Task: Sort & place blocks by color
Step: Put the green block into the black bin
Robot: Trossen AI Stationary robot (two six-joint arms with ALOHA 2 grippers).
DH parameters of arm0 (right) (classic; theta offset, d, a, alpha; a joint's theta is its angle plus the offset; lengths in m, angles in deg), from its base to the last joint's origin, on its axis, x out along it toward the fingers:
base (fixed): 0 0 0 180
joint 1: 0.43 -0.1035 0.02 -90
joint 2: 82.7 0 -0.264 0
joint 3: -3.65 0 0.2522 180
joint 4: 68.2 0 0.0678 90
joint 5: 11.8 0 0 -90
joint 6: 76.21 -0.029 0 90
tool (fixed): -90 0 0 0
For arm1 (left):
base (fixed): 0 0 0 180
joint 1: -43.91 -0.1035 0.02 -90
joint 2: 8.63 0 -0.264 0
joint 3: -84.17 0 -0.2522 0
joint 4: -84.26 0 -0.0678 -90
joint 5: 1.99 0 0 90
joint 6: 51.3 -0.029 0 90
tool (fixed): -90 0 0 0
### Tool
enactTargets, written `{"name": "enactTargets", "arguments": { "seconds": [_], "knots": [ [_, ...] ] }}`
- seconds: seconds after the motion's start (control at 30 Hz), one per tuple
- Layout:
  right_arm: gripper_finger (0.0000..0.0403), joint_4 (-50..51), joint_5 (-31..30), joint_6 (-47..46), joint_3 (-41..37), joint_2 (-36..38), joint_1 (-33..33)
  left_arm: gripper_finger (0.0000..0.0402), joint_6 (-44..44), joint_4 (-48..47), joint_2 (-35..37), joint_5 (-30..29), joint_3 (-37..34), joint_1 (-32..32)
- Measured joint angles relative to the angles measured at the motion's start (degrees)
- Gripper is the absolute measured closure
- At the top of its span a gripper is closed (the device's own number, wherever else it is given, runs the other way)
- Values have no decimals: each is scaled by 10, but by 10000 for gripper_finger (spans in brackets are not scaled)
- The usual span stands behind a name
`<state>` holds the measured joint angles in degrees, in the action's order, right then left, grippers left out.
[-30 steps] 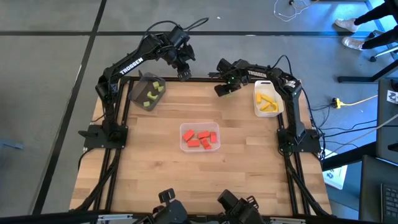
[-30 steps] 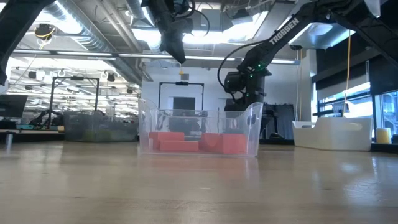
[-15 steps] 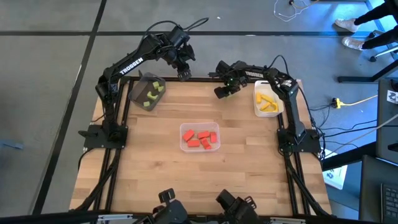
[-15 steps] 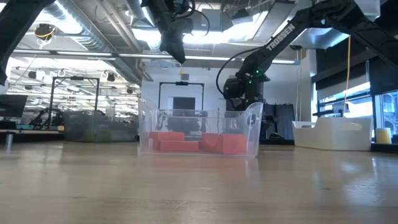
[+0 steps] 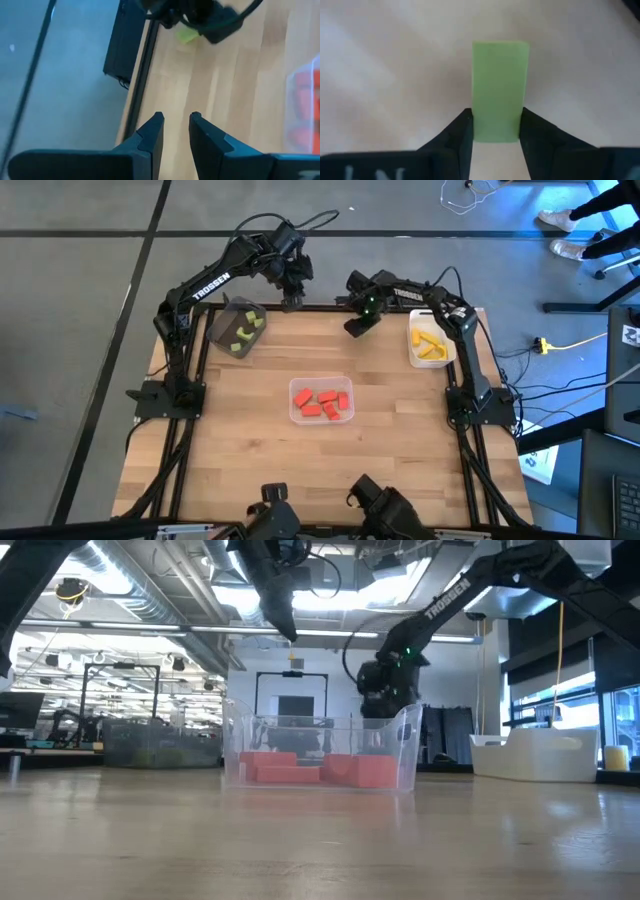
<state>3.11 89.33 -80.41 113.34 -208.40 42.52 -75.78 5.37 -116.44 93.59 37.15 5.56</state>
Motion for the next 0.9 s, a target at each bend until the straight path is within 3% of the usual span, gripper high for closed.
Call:
{"name": "enactTargets", "arguments": {
  "seconds": [0.1,0.37,0.47,0.63,0.77,0.9],
  "knots": [
    [276,49,38,45,50,3,4,319,-72,0,0,0,0,0],
    [276,187,53,118,220,4,6,319,-250,0,0,-2,0,25],
    [276,226,107,138,286,4,6,319,-298,4,0,-5,0,39],
    [276,283,198,173,378,5,3,319,-304,40,0,-5,0,59],
    [276,292,267,184,379,22,1,319,-337,76,0,-6,0,76],
    [276,316,289,197,383,23,1,319,-376,111,0,-36,0,94]
  ]
}}
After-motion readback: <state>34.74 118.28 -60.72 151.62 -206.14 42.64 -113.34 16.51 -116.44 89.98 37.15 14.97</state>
